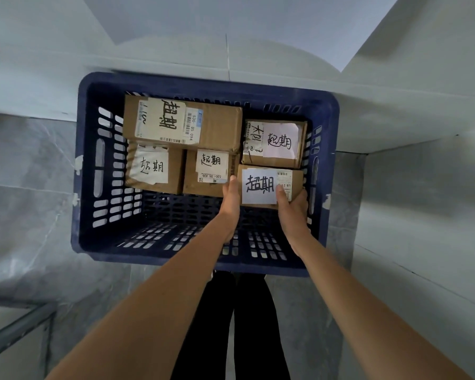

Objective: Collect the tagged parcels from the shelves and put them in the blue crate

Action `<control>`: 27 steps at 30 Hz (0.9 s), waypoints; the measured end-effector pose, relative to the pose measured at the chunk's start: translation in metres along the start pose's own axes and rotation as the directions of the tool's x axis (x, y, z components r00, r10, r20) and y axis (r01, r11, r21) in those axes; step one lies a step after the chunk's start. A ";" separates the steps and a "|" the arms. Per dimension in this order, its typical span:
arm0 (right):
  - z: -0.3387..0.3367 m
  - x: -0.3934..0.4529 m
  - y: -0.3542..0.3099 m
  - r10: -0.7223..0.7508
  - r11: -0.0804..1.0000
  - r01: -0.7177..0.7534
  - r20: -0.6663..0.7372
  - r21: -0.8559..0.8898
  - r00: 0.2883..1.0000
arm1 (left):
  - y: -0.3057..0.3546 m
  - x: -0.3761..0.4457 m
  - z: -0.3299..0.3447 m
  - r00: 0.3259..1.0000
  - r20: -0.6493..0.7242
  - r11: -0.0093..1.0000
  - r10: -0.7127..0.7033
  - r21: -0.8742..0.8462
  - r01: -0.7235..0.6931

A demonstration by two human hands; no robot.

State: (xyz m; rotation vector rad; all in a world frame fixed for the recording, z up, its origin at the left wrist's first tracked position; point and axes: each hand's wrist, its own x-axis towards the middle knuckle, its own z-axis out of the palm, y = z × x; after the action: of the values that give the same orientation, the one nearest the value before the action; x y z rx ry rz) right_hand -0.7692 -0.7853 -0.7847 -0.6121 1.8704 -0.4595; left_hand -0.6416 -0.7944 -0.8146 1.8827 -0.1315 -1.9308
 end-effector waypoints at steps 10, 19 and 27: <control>-0.004 -0.017 -0.025 -0.165 0.973 0.136 -0.146 -0.189 0.975 | 0.010 -0.023 -0.004 1.000 -0.009 0.995 -0.012 0.102 0.013; -0.036 -0.098 -0.101 -0.332 0.835 0.315 0.043 -0.451 0.942 | 0.062 -0.153 -0.040 0.914 0.032 0.826 0.404 0.416 -0.380; -0.035 -0.186 -0.191 -0.463 0.405 0.643 0.461 -0.650 0.757 | 0.085 -0.286 -0.099 0.795 0.013 0.442 0.606 0.825 -0.351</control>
State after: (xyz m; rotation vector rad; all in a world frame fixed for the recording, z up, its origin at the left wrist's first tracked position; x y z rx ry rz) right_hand -0.7080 -0.8225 -0.5255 -1.8759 1.5408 0.0745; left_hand -0.5316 -0.7426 -0.5252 2.2431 -1.5260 -1.1984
